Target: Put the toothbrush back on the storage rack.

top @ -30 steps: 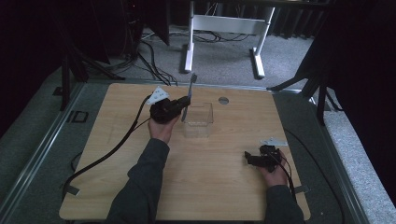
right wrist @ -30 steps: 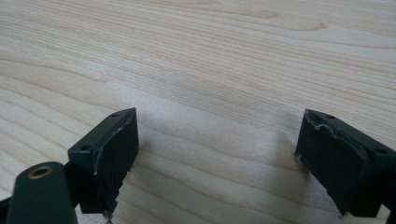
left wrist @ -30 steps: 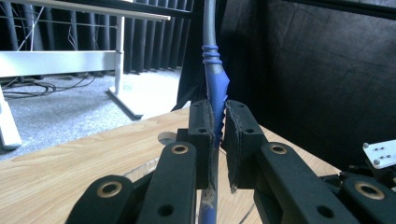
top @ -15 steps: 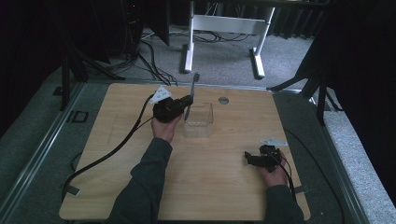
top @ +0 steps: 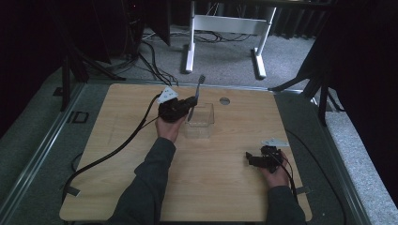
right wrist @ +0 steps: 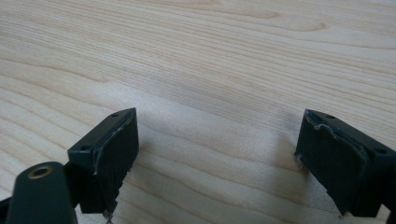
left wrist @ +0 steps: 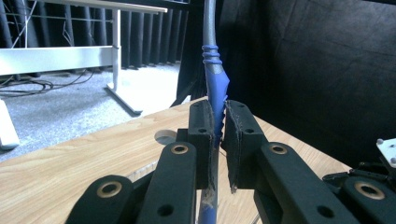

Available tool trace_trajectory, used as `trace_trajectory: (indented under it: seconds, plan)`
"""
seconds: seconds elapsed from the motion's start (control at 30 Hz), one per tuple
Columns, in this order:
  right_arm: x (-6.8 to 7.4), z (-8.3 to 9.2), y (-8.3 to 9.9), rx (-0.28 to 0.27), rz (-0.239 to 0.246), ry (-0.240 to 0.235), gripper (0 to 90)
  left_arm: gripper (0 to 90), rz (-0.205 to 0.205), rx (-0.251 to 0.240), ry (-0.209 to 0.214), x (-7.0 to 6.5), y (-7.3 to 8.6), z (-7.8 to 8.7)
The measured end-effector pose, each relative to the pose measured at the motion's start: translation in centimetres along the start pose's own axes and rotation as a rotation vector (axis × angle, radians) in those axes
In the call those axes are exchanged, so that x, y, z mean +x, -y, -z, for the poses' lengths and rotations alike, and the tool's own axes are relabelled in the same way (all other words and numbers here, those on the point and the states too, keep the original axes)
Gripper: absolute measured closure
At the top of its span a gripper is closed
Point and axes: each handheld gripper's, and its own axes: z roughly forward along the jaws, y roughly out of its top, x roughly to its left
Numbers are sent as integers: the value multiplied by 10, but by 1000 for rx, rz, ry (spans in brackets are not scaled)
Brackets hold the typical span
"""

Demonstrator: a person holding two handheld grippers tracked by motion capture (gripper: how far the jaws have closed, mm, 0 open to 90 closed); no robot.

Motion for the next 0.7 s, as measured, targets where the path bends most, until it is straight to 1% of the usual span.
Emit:
trace_trajectory:
  seconds: [0.27,0.47,0.7]
  plan:
    - [0,0,0,0,0,1,126,814,-11,22,-2,2,4,-4]
    - [0,0,0,0,0,1,126,814,-18,48,8,4,6,-6]
    - [0,0,0,0,0,1,126,813,-25,80,8,5,10,-10]
